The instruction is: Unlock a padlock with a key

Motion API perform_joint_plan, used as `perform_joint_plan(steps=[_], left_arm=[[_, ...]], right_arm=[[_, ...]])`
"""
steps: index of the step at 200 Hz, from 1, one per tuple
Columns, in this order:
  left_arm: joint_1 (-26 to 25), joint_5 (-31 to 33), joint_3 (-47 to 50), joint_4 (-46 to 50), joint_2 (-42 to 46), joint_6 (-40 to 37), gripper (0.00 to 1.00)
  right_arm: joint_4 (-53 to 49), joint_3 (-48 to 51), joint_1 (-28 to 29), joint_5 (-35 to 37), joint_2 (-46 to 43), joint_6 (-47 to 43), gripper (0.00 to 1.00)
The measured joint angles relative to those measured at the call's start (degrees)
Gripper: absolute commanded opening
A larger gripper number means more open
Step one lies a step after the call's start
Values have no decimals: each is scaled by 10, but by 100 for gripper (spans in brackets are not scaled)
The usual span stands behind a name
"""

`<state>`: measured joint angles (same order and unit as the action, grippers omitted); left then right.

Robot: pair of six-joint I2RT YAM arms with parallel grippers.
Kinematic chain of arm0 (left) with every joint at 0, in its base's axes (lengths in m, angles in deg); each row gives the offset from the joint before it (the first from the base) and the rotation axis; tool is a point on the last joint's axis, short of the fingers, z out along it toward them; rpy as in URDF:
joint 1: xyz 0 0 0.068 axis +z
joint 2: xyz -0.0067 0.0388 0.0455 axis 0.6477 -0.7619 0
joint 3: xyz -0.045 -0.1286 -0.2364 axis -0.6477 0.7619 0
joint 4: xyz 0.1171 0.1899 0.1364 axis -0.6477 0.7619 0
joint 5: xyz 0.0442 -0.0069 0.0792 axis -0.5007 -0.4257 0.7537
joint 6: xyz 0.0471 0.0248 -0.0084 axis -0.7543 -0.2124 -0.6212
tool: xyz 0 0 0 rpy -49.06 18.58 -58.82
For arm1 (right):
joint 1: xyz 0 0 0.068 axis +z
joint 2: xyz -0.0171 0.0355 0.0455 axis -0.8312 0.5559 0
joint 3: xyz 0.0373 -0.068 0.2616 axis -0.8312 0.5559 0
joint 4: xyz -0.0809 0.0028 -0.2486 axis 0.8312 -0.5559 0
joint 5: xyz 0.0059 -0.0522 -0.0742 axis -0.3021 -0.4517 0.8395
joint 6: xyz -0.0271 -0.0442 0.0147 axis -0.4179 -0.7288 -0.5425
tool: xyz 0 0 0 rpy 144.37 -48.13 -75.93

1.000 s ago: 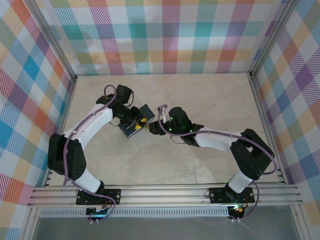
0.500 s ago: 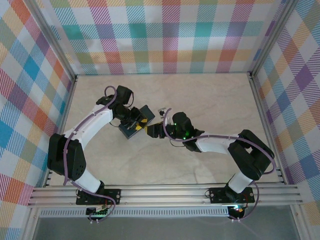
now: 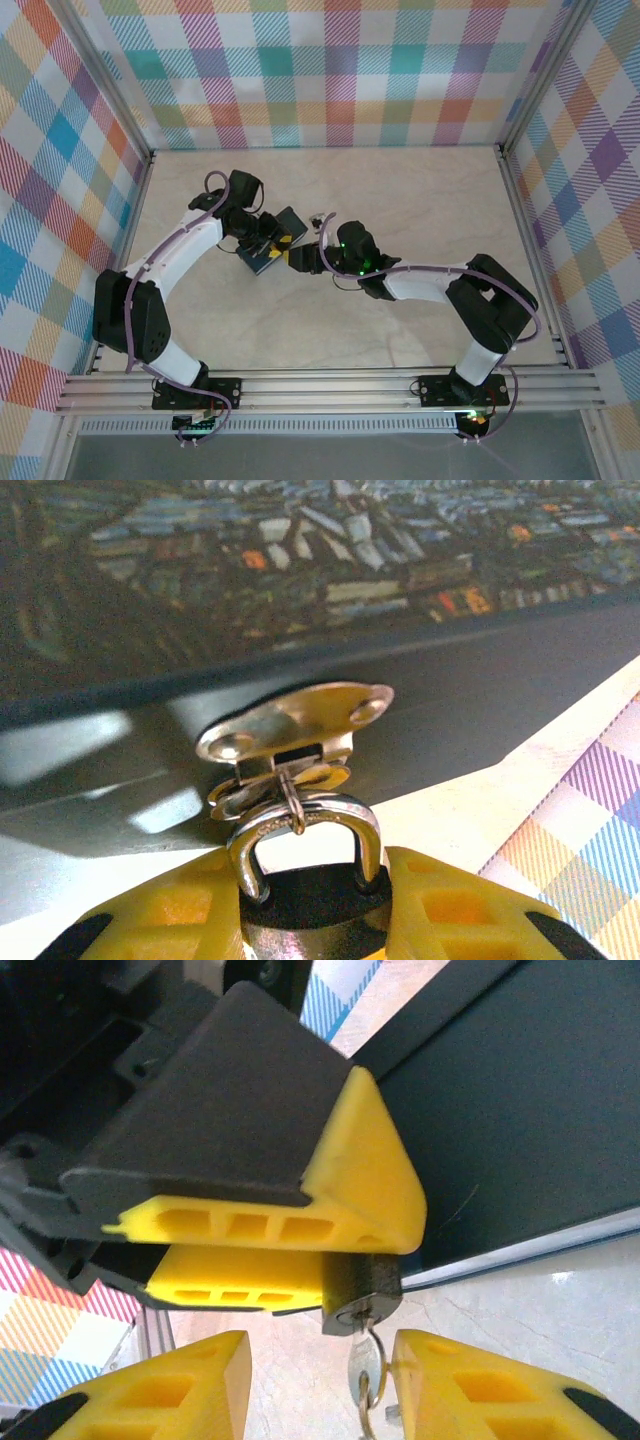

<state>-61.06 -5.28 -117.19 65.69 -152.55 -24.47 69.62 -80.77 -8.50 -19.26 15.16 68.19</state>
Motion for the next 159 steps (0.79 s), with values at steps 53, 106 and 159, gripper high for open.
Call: perform_joint_plan(steps=[53,106,159], left_arm=[[-2,-16,4,-2,11,2,7],[-2,-10,4,2,17,-2,44],[17,24,-1,28,50,-23,63]], right_arm=[[-7,-16,0,19,16,20,37],[2,-17,3,17,16,45,18],[-91,-26,3,46,5,2,15]])
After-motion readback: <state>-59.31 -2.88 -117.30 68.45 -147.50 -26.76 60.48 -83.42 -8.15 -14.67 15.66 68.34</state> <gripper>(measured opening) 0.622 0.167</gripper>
